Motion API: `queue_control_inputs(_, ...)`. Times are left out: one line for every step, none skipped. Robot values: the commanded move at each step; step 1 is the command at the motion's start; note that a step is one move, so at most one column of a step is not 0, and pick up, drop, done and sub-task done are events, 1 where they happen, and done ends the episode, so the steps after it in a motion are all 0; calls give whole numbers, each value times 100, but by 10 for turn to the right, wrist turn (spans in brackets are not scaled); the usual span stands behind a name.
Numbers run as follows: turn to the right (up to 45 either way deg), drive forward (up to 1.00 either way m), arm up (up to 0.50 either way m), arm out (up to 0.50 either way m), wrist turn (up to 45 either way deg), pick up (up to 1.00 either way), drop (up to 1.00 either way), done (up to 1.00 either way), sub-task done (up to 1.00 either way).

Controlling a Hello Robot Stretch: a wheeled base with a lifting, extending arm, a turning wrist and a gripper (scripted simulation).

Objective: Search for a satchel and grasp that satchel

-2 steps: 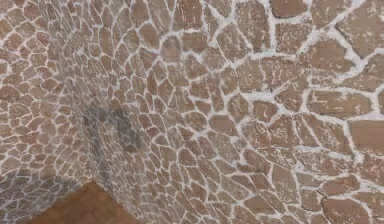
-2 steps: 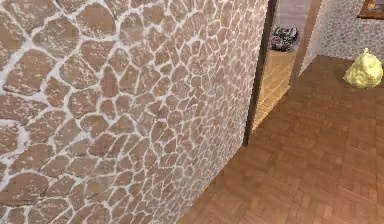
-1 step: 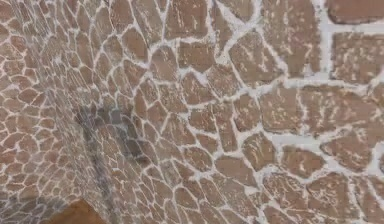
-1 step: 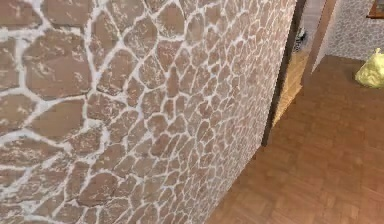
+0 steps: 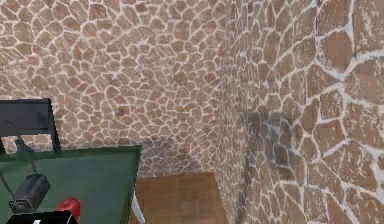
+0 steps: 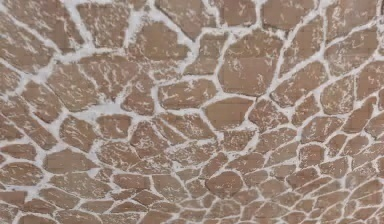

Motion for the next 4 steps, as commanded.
queue_control_inputs(-60,0,0,0,0,0,0,0,0)
queue_control_inputs(0,40,0,0,0,0,0,0,0)
queue_control_inputs(-450,0,0,0,0,0,0,0,0)
queue_control_inputs(-450,0,0,0,0,0,0,0,0)
